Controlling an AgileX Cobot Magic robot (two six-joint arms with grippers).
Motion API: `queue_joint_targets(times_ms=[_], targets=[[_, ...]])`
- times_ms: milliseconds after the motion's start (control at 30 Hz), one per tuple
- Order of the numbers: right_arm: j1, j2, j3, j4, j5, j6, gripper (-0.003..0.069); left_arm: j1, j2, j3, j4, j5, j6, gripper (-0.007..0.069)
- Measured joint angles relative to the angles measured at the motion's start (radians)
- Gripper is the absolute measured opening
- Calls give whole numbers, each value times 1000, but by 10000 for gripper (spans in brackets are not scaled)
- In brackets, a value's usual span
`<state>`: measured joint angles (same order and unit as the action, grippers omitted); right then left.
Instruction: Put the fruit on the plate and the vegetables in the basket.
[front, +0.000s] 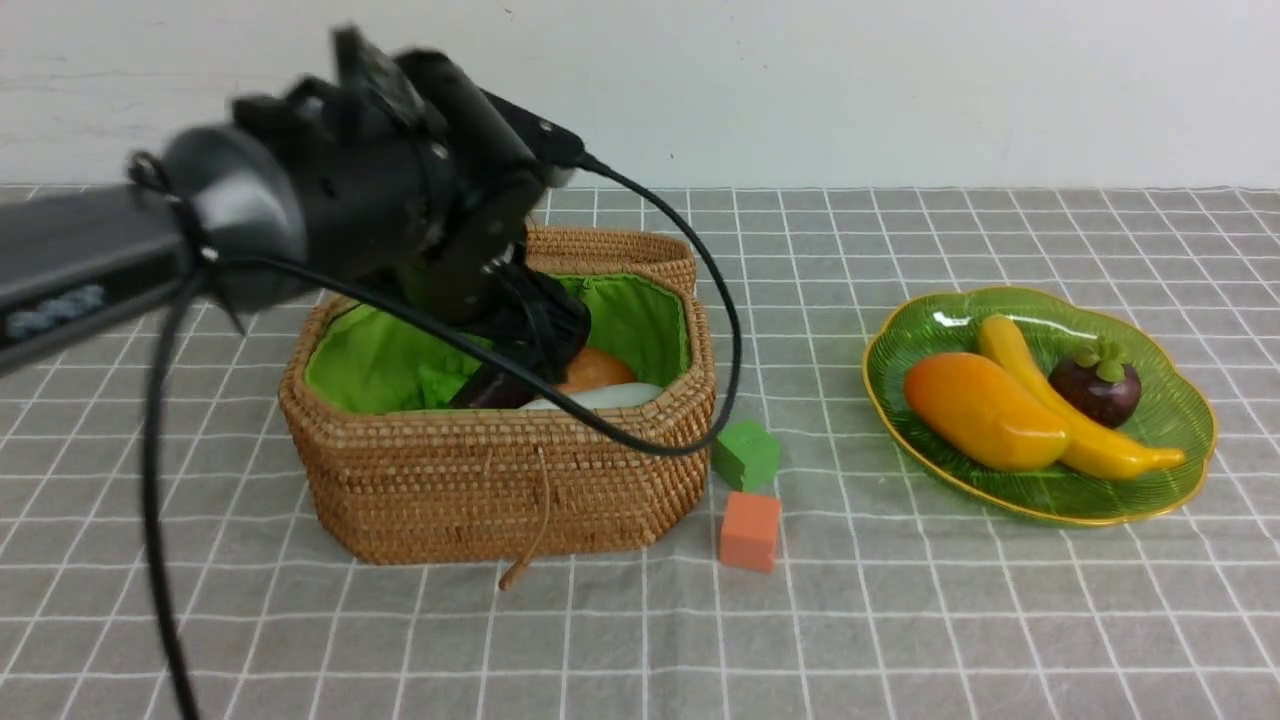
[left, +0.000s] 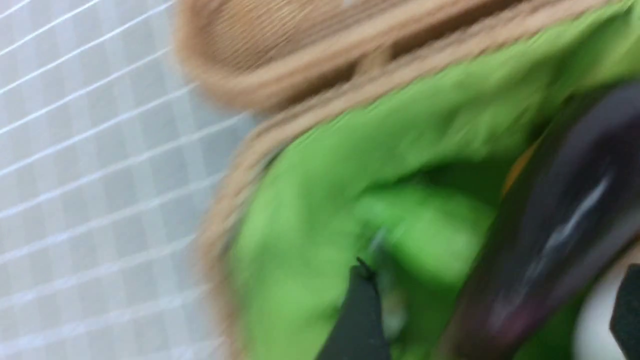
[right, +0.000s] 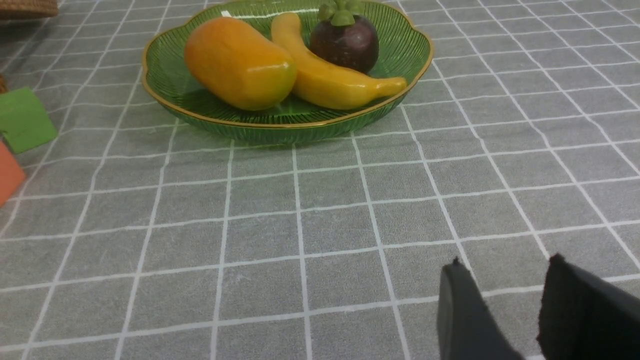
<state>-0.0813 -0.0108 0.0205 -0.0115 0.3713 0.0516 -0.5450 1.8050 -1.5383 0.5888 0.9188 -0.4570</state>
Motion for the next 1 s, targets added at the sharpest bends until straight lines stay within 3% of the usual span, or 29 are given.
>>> queue_joint_targets(times_ms=[67, 167, 333, 433, 567, 867, 1000], targets=[[0, 0, 0, 0, 0, -1, 239, 0, -60, 0, -14, 93, 24, 528], [0, 0, 0, 0, 0, -1, 239, 0, -181, 0, -99, 255, 91, 372], [0, 0, 0, 0, 0, -4, 239, 0, -372, 6, -244, 313, 149, 93], [0, 0, 0, 0, 0, -5, 239, 0, -533, 54, -320, 314, 148, -13], [0, 0, 0, 0, 0, -5, 239, 0, -730, 185, -360, 314, 99, -13], [0, 0, 0, 0, 0, -7, 240, 0, -1076, 652, -386, 308, -173, -13], [0, 0, 0, 0, 0, -8, 240, 0, -1160, 769, -397, 257, -209, -13]])
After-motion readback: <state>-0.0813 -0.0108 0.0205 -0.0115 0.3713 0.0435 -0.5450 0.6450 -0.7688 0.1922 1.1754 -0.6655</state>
